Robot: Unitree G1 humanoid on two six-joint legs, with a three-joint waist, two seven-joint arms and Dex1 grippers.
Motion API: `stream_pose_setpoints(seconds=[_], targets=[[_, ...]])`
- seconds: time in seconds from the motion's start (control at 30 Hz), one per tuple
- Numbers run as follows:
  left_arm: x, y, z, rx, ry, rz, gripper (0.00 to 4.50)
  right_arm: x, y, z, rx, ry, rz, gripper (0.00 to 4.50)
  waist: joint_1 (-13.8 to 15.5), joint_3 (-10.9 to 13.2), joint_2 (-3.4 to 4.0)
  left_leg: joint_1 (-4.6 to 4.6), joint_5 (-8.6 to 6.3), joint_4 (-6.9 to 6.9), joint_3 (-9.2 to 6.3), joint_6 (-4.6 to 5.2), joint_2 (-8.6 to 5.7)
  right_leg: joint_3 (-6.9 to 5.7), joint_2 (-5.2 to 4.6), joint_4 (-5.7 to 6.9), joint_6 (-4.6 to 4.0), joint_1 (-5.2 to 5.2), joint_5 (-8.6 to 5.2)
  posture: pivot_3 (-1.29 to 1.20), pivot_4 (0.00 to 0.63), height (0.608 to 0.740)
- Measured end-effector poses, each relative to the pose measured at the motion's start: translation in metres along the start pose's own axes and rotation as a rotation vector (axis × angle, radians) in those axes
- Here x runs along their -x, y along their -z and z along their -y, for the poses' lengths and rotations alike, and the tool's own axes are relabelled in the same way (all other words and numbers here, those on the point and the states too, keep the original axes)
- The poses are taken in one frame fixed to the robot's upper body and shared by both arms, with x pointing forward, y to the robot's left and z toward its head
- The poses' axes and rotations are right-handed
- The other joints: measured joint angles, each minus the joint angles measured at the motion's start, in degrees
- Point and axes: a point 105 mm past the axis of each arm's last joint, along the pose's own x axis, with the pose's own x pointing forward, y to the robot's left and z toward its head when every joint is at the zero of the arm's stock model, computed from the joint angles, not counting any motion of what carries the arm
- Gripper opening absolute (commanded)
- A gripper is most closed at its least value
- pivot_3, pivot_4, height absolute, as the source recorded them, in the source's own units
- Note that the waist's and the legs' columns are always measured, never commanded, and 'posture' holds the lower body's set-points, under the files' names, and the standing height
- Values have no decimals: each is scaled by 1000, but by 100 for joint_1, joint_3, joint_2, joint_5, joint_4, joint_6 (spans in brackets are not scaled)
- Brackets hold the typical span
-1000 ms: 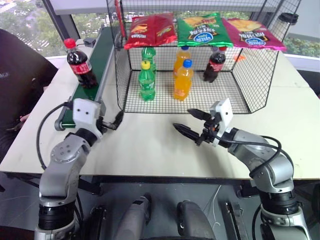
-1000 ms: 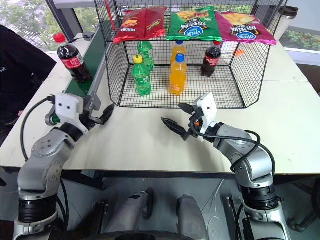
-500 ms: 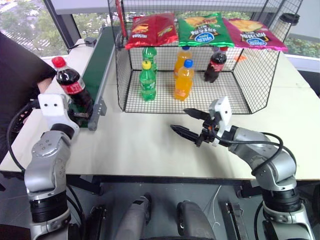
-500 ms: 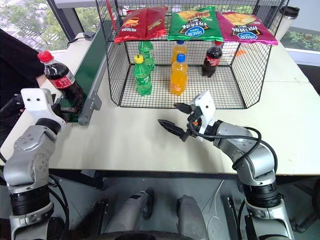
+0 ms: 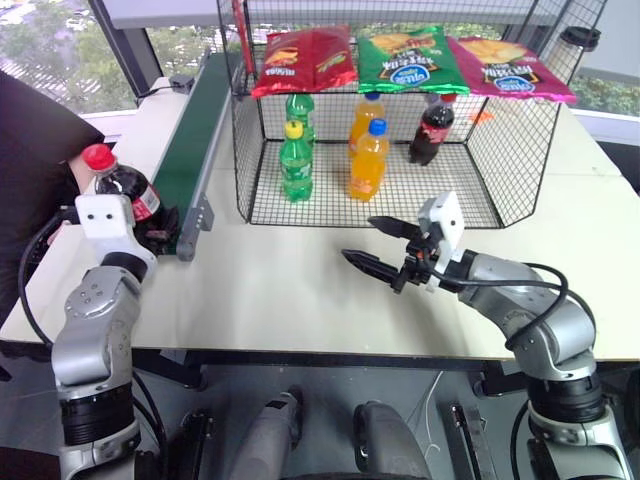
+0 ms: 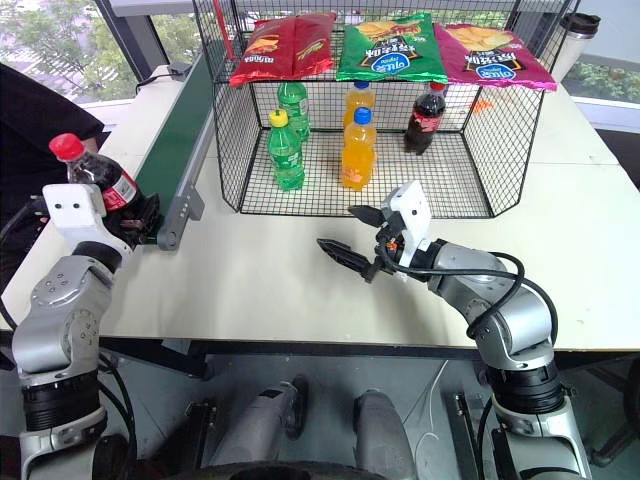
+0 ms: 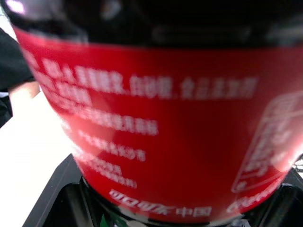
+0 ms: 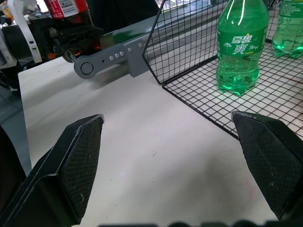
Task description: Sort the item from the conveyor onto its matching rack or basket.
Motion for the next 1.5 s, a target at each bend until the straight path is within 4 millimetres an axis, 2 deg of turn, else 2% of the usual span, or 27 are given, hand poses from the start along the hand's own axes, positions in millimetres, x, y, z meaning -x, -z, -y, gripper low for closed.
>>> stream_pose_setpoints(seconds=[0.1,0.2,0.3,0.37,0.5,0.7,0.93,1.07,1.37,1.5], targets=[[-3,-14,-6,30,-3,45,2950,0,-1,-1,3,-2,0,4500,1,2,-4,-8,0,0,-3,0,0,-4,1,0,1,-6,0,0,150,738],[-5,-35,-1,38,85,87,2950,0,-5,-4,5,-17,12,4500,3,2,-5,-12,0,1,-3,0,-1,-5,0,-2,1,-7,1,0,150,738],[-2,-42,17,40,235,72,2950,-2,-12,-5,-9,-31,30,4500,-9,2,-5,-12,0,0,-3,0,-1,-4,0,-4,1,-7,0,0,150,738],[2,-42,38,23,379,38,2950,-2,-23,-5,-21,-37,64,4500,-11,2,-5,-12,0,0,-3,0,-1,-4,0,-3,0,-8,0,0,150,738],[15,-34,84,-41,667,-24,2950,-3,-45,-8,-1,-60,119,4500,-11,2,-5,-12,0,-2,-3,0,-1,-3,-2,-6,-2,-7,-1,0,150,738],[31,-7,135,-153,950,-90,2950,-4,-50,-11,-9,-73,127,4500,-14,3,-4,-16,0,-6,-1,0,-1,-1,-4,-9,-3,-12,-1,0,150,738],[27,29,186,-258,1121,-48,2950,-6,-51,-14,4,-87,124,4500,-5,3,-3,-25,-1,-6,-1,2,-2,-2,-7,-16,-2,-19,0,0,150,738],[24,36,212,-284,1193,-3,2950,-10,-54,-17,14,-103,120,4500,-3,3,-3,-28,1,-5,-2,4,-3,-4,-8,-15,1,-20,1,0,150,738],[26,36,246,-280,1283,69,2950,-13,-57,-16,40,-98,126,4500,-12,3,-3,-27,9,-2,-5,17,-5,-12,-9,-14,17,-16,10,0,150,738],[27,29,252,-279,1301,99,2950,-14,-54,-13,43,-88,120,4500,-13,3,-3,-25,9,1,-7,18,-5,-18,-8,-13,17,-12,10,0,150,738]])
